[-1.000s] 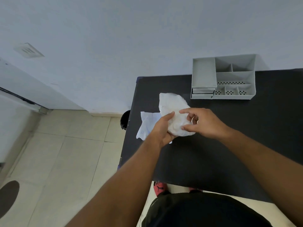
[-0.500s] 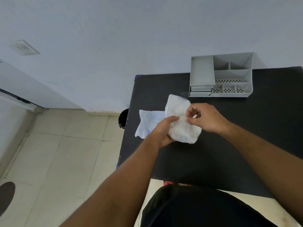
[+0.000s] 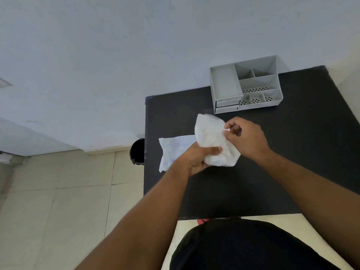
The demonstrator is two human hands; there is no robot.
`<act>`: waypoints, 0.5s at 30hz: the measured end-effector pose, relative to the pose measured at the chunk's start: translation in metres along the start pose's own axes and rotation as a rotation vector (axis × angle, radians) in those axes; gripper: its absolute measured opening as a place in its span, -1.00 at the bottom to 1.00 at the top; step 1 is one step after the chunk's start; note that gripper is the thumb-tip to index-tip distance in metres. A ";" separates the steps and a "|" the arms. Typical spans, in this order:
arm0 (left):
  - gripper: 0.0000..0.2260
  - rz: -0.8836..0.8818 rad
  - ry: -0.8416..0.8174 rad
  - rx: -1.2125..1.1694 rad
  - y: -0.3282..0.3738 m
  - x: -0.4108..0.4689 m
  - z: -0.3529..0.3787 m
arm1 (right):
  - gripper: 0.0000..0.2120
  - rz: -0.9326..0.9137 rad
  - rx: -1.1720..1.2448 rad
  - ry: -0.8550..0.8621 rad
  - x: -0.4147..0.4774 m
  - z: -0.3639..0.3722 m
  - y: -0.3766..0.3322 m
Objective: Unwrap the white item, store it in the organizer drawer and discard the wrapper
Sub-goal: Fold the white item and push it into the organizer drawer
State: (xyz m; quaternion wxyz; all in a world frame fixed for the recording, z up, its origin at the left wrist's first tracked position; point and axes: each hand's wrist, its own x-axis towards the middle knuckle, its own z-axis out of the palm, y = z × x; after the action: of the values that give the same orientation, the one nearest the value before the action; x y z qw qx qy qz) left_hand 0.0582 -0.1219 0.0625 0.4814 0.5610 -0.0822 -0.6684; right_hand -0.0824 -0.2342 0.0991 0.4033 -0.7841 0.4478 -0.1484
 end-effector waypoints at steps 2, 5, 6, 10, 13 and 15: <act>-0.64 0.002 0.032 -0.046 0.002 0.004 -0.006 | -0.73 0.107 0.051 0.002 -0.003 0.001 -0.002; -0.70 0.011 0.038 -0.073 0.006 0.006 -0.012 | -0.32 0.360 0.260 -0.127 -0.010 0.008 -0.002; -0.73 0.012 0.030 -0.071 0.007 0.006 -0.014 | -0.19 0.444 0.347 -0.169 -0.014 0.011 -0.002; -0.84 0.011 -0.018 -0.026 0.007 0.007 -0.019 | 0.01 0.630 0.739 -0.224 -0.022 0.022 -0.004; -0.70 0.001 0.016 -0.016 0.005 0.009 -0.021 | -0.26 0.629 0.875 -0.139 -0.022 0.031 0.001; -0.55 0.021 0.054 0.072 0.003 0.014 -0.023 | -0.33 0.600 0.783 -0.029 -0.021 0.038 0.005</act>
State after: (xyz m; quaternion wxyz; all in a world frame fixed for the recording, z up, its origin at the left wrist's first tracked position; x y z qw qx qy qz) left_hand 0.0800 -0.1239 0.0468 0.4699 0.5950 -0.0990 -0.6445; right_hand -0.0745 -0.2000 0.0741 0.6989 -0.4121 0.5587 -0.1721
